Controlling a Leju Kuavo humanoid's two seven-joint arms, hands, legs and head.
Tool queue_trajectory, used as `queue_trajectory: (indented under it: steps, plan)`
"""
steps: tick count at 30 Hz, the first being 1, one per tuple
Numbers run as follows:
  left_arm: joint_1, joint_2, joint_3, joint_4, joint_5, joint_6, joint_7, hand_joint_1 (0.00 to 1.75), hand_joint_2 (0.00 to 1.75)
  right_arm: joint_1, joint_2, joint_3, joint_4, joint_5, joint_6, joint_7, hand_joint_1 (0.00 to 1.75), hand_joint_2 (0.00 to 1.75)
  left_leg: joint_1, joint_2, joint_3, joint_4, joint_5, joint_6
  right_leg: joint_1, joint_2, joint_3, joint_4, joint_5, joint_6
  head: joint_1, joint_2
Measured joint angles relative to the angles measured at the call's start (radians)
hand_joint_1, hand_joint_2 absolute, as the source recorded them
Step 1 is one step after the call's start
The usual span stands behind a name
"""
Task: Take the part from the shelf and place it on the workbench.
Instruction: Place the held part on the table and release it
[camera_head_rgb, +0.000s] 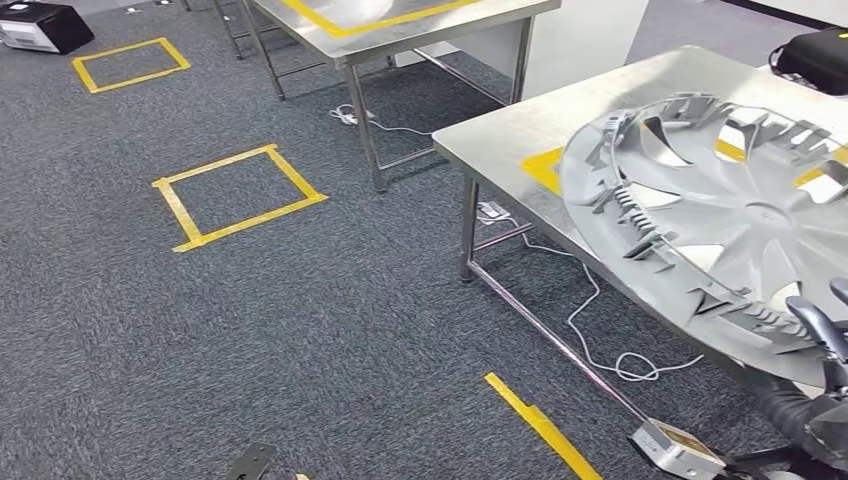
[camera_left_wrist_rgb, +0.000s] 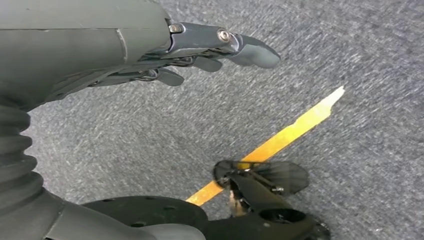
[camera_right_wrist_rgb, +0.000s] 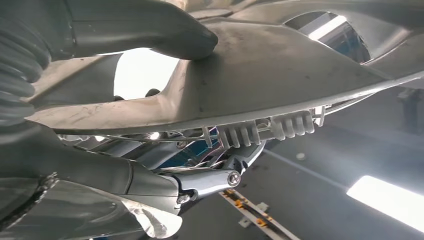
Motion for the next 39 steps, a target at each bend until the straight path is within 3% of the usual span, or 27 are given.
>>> queue_trajectory:
  steps: [2,3,4,5,7,9,11,14,15,18,19,20,22,24,25,29,31,33,34,35,36,39]
  plan:
    - [0.000,0.000,0.001,0.000,0.000,0.011,0.004,0.00,1.75,0.000,-0.001,0.003,0.000,-0.006,0.000,0.008,1.75,1.75,0.004,0.000,-0.076,0.131,-0.047,-0.009,0.001,0.001,0.007,0.000,-0.008,-0.006,-0.001,0.000]
    - [0.001,-0.001,0.002,0.000,0.000,0.014,0.005,0.00,1.75,0.001,-0.002,0.005,0.000,-0.011,0.000,0.013,1.75,1.75,0.005,0.000,-0.108,0.176,-0.061,-0.011,0.002,0.002,0.011,0.000,-0.012,-0.007,-0.001,0.000]
    - [0.002,-0.001,0.002,0.000,0.000,0.018,0.005,0.00,1.75,0.003,-0.005,0.007,0.000,-0.017,0.000,0.019,1.75,1.75,0.006,0.000,-0.126,0.190,-0.057,-0.010,0.003,0.003,0.016,0.000,-0.017,-0.007,-0.001,0.000]
    - [0.003,-0.001,0.002,0.000,0.000,0.020,0.005,0.00,1.75,0.004,-0.008,0.010,0.000,-0.024,0.000,0.025,1.75,1.75,0.005,0.000,-0.128,0.168,-0.031,-0.006,0.004,0.004,0.023,0.000,-0.022,-0.007,-0.001,0.000]
    - [0.004,-0.001,0.003,0.000,0.000,0.025,0.005,0.00,1.75,0.006,-0.017,0.017,0.000,-0.040,0.000,0.038,1.75,1.75,0.001,-0.001,-0.093,0.047,0.056,0.007,0.006,0.006,0.037,-0.001,-0.031,-0.005,-0.001,0.000]
    - [0.003,0.000,0.003,0.000,-0.001,0.029,0.005,0.00,1.75,0.005,-0.027,0.025,0.000,-0.055,0.000,0.049,1.75,1.75,-0.006,-0.003,-0.060,-0.052,0.096,0.023,0.007,0.008,0.042,-0.001,-0.037,0.001,0.000,0.000]
    - [0.004,0.001,0.004,0.000,-0.001,0.032,0.006,0.00,1.75,0.006,-0.036,0.031,0.000,-0.062,-0.001,0.052,1.75,1.75,-0.011,-0.003,-0.052,-0.074,0.094,0.034,0.007,0.010,0.041,-0.002,-0.042,0.010,-0.001,0.000]
    - [0.003,-0.003,0.004,0.000,-0.003,0.036,0.008,0.00,1.75,0.008,-0.050,0.036,0.000,-0.065,-0.001,0.055,1.75,1.75,-0.003,0.000,-0.040,-0.095,0.109,0.044,0.008,0.010,0.029,0.018,-0.064,0.025,0.001,0.000]
    - [0.001,-0.004,0.004,0.000,-0.003,0.037,0.008,0.00,1.75,0.009,-0.054,0.037,0.000,-0.066,-0.001,0.057,1.75,1.75,0.000,0.002,-0.037,-0.102,0.111,0.047,0.008,0.010,0.010,0.055,-0.086,0.029,0.003,0.000]
    - [-0.002,-0.007,0.004,0.000,-0.004,0.038,0.007,0.00,1.75,0.009,-0.064,0.040,0.000,-0.070,-0.001,0.065,1.75,1.75,0.000,0.005,-0.034,-0.103,0.107,0.053,0.002,0.009,-0.088,0.237,-0.159,0.040,0.005,0.000]
    - [-0.002,-0.008,0.004,0.000,-0.004,0.038,0.007,0.00,1.75,0.011,-0.067,0.040,0.000,-0.071,-0.001,0.067,1.75,1.75,0.000,0.006,-0.032,-0.103,0.105,0.053,0.000,0.008,-0.108,0.265,-0.158,0.044,0.005,0.000]
    - [-0.001,-0.009,0.004,0.000,-0.004,0.038,0.007,0.00,1.75,0.013,-0.069,0.040,0.001,-0.072,-0.001,0.068,1.75,1.75,0.001,0.006,-0.030,-0.102,0.102,0.051,-0.002,0.007,-0.108,0.255,-0.137,0.048,0.005,0.000]
    - [-0.001,-0.011,0.004,0.000,-0.004,0.039,0.007,0.00,1.75,0.015,-0.074,0.040,0.001,-0.071,-0.001,0.071,1.75,1.75,0.003,0.007,-0.024,-0.098,0.095,0.044,-0.007,-0.004,-0.060,0.140,-0.062,0.054,0.005,0.000]
    - [-0.001,-0.011,0.004,0.000,-0.006,0.040,0.008,0.00,1.75,0.014,-0.077,0.041,0.002,-0.068,-0.001,0.080,1.75,1.75,0.001,0.009,-0.022,-0.088,0.085,0.033,-0.006,-0.019,-0.007,0.032,-0.023,0.052,0.006,0.000]
    - [-0.001,-0.011,0.004,0.000,-0.007,0.041,0.009,0.00,1.75,0.015,-0.079,0.041,0.002,-0.068,-0.001,0.084,1.75,1.75,-0.001,0.010,-0.023,-0.083,0.082,0.028,-0.004,-0.023,0.005,0.011,-0.022,0.047,0.006,0.000]
    - [0.000,-0.010,0.004,0.000,-0.011,0.043,0.012,0.00,1.75,0.021,-0.088,0.042,0.003,-0.068,-0.001,0.089,1.75,1.75,0.000,0.017,-0.027,-0.065,0.065,0.014,-0.004,-0.009,0.011,0.008,-0.024,0.022,0.001,0.000]
    - [0.000,-0.010,0.004,0.000,-0.012,0.044,0.012,0.00,1.75,0.021,-0.091,0.042,0.003,-0.067,-0.001,0.093,1.75,1.75,0.003,0.013,-0.056,0.011,0.018,0.003,-0.007,-0.003,0.015,0.007,-0.023,0.014,0.000,0.000]
    - [0.001,-0.010,0.004,0.000,-0.012,0.045,0.013,0.00,1.75,0.022,-0.092,0.042,0.004,-0.065,-0.001,0.098,1.75,1.75,0.006,0.011,-0.115,0.143,-0.042,-0.003,-0.007,0.005,0.016,0.007,-0.025,0.009,-0.001,0.000]
    - [0.002,-0.010,0.004,0.000,-0.013,0.045,0.013,0.00,1.75,0.023,-0.092,0.043,0.004,-0.064,-0.001,0.100,1.75,1.75,0.007,0.011,-0.139,0.192,-0.055,-0.004,-0.007,0.009,0.016,0.007,-0.025,0.009,-0.001,0.000]
    - [0.002,-0.010,0.004,0.000,-0.013,0.046,0.013,0.00,1.75,0.025,-0.092,0.043,0.005,-0.063,-0.001,0.102,1.75,1.75,0.007,0.011,-0.148,0.207,-0.049,-0.003,-0.007,0.015,0.017,0.007,-0.025,0.009,-0.001,0.000]
    - [0.003,-0.010,0.004,0.000,-0.014,0.047,0.014,0.00,1.75,0.026,-0.093,0.043,0.006,-0.062,-0.001,0.103,1.75,1.75,0.007,0.010,-0.139,0.184,-0.025,0.000,-0.007,0.020,0.018,0.007,-0.025,0.009,-0.001,0.000]
    - [0.003,-0.009,0.004,0.000,-0.014,0.050,0.013,0.00,1.75,0.027,-0.093,0.043,0.008,-0.059,-0.001,0.104,1.75,1.75,0.007,-0.018,-0.056,-0.004,0.070,0.017,-0.006,0.038,0.019,0.008,-0.027,0.012,-0.001,0.000]
